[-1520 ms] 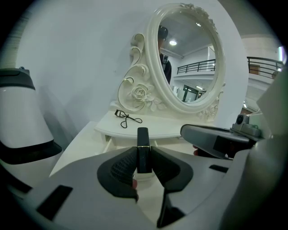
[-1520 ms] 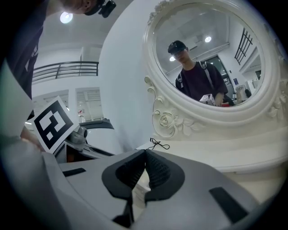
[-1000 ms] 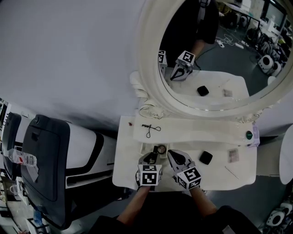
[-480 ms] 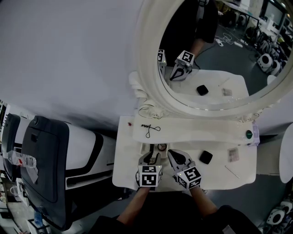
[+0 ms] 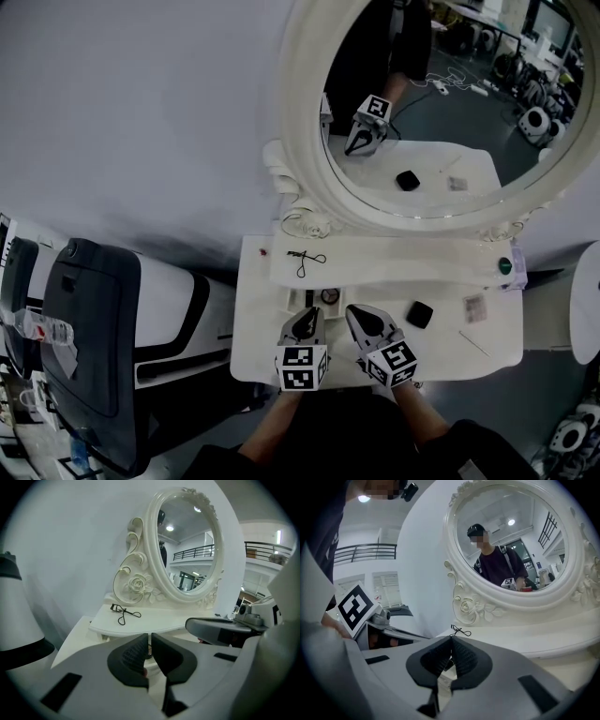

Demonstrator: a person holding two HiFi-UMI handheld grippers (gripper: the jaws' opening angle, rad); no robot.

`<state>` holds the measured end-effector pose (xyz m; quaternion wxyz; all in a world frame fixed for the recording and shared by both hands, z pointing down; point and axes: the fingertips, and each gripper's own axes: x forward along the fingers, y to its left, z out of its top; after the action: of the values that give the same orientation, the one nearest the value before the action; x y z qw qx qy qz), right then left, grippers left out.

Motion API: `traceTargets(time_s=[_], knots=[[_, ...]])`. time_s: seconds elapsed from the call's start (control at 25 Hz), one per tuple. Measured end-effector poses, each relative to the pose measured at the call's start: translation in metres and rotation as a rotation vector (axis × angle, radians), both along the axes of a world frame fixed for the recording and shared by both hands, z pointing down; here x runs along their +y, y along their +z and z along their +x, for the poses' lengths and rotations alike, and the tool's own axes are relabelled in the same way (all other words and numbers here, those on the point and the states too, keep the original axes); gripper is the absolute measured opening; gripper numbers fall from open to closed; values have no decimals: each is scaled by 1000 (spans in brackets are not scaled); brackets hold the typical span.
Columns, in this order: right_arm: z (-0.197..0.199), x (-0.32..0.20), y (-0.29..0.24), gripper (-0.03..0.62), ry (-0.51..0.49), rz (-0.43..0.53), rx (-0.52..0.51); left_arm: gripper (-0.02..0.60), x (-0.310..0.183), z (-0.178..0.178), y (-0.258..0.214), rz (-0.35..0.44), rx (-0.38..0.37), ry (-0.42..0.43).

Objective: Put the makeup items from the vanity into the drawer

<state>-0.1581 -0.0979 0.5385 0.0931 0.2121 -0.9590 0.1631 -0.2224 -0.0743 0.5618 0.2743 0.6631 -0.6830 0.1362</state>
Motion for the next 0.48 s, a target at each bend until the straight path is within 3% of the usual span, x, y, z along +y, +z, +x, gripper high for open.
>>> traceTargets(time_s=[0.28, 0.48], knots=[[10, 17, -26, 23, 50, 27, -38, 15, 13, 14, -37, 123, -18, 69], [18, 27, -57, 23, 108, 75, -96, 15, 22, 25, -72, 255, -14, 148]])
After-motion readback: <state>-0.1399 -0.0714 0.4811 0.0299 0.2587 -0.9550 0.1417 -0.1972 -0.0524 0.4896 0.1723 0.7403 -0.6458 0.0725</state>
